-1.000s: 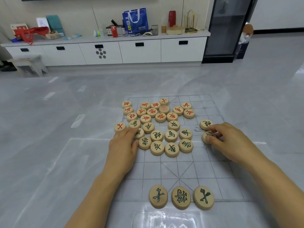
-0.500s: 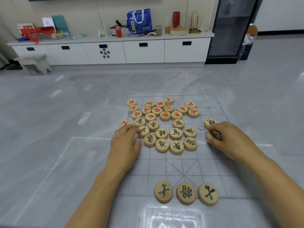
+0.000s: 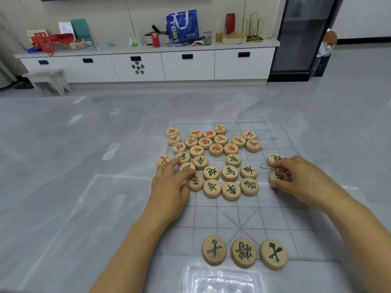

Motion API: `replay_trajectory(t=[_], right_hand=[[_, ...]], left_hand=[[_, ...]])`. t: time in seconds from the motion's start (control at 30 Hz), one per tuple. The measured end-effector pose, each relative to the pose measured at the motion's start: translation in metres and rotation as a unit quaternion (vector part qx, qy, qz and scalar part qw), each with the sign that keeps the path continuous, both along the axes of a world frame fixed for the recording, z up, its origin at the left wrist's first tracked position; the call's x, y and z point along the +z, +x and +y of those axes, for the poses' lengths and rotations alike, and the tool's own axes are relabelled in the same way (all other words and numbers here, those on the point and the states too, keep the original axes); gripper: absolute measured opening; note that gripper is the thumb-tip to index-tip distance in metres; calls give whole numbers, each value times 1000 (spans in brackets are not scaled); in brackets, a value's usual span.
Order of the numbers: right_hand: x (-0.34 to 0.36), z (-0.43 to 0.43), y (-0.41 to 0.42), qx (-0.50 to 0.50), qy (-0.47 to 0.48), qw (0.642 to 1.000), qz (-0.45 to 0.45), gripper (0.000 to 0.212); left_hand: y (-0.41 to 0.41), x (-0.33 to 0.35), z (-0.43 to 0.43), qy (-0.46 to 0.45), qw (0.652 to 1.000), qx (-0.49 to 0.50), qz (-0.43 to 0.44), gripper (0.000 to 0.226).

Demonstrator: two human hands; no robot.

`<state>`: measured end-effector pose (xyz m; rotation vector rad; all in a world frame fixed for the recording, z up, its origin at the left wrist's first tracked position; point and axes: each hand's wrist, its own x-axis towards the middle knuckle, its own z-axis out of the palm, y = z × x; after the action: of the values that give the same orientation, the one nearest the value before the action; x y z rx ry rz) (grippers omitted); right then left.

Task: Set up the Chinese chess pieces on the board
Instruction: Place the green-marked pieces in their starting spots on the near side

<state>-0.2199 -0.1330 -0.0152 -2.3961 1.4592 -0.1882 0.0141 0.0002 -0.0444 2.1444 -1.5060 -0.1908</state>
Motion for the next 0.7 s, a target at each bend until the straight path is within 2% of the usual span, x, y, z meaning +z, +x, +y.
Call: replay_trajectory(t=[0.2,0.4,0.7], right_hand=[[2,-7,-7,-56,-19,991,-118,32],[2,-11,-12,-75,-25,987,-141,32],[8,-18,-23,-124,-4,969,-215,36]], left_hand=[[5,-1,2,-7,999,30,11,39],[3,3,3,5,999,-11,40,41],[3,9,10,42,998,-45,10,38]])
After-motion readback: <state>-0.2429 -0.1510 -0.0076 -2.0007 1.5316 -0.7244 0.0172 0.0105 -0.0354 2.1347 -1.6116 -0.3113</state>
